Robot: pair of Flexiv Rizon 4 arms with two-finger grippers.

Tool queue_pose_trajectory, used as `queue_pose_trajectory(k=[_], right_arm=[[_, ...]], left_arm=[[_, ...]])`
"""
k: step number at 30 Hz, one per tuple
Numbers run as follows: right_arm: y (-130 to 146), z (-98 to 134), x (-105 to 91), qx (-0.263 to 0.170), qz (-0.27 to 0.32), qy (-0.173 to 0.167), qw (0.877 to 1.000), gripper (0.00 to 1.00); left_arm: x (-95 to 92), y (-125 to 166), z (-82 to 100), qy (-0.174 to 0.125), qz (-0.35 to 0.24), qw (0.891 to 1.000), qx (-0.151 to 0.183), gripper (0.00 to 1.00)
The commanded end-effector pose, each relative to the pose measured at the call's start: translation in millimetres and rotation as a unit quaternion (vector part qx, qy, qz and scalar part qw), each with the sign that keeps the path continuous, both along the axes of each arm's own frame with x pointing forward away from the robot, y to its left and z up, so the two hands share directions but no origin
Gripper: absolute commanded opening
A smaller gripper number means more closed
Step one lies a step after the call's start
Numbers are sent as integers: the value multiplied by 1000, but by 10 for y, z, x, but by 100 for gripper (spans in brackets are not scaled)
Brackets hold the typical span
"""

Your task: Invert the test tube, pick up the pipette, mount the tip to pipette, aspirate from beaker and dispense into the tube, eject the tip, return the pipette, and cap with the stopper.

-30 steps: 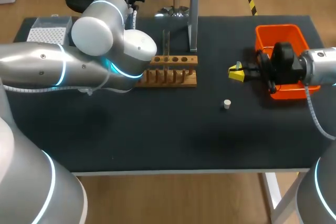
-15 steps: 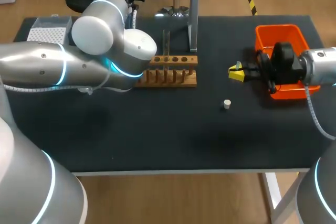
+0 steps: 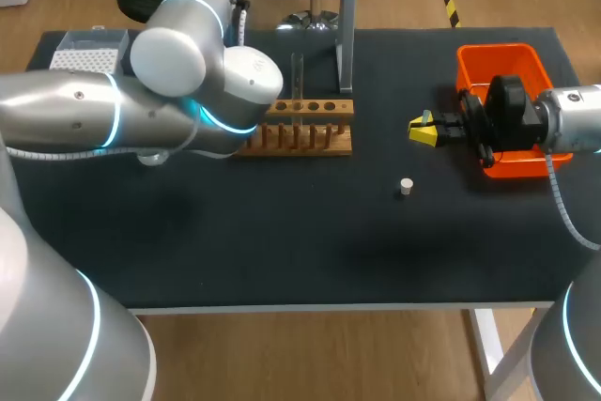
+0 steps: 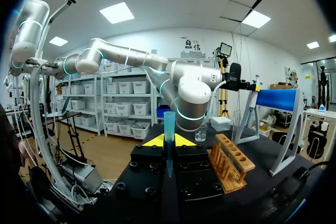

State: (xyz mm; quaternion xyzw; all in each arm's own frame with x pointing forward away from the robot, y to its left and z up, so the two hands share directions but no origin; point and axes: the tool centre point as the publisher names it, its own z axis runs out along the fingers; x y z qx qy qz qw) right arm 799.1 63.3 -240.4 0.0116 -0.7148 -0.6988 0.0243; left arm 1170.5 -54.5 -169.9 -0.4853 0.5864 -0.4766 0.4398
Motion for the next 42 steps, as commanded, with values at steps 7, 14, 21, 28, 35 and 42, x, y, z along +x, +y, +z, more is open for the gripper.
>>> queue_pose_trajectory(k=[7, 14, 21, 28, 35, 42], right_arm=[[-2, 0, -6, 0, -1, 0, 1000, 0], [-2, 0, -6, 0, -1, 0, 1000, 0], [-2, 0, -6, 0, -1, 0, 1000, 0], [-2, 0, -6, 0, -1, 0, 1000, 0], [-2, 0, -6, 0, -1, 0, 1000, 0], [-2, 0, -6, 0, -1, 0, 1000, 0]], left_arm=[[-78, -11, 176, 3, -15, 1000, -15, 0], [-306, -25, 342, 10, -87, 996, -27, 0], [-700, -52, 534, 5, -180, 983, -31, 0], [-1215, -52, 693, 5, -247, 968, -39, 0], [-1799, -130, 875, 2, -314, 948, -50, 0], [-1990, -158, 954, 4, -321, 947, -29, 0]])
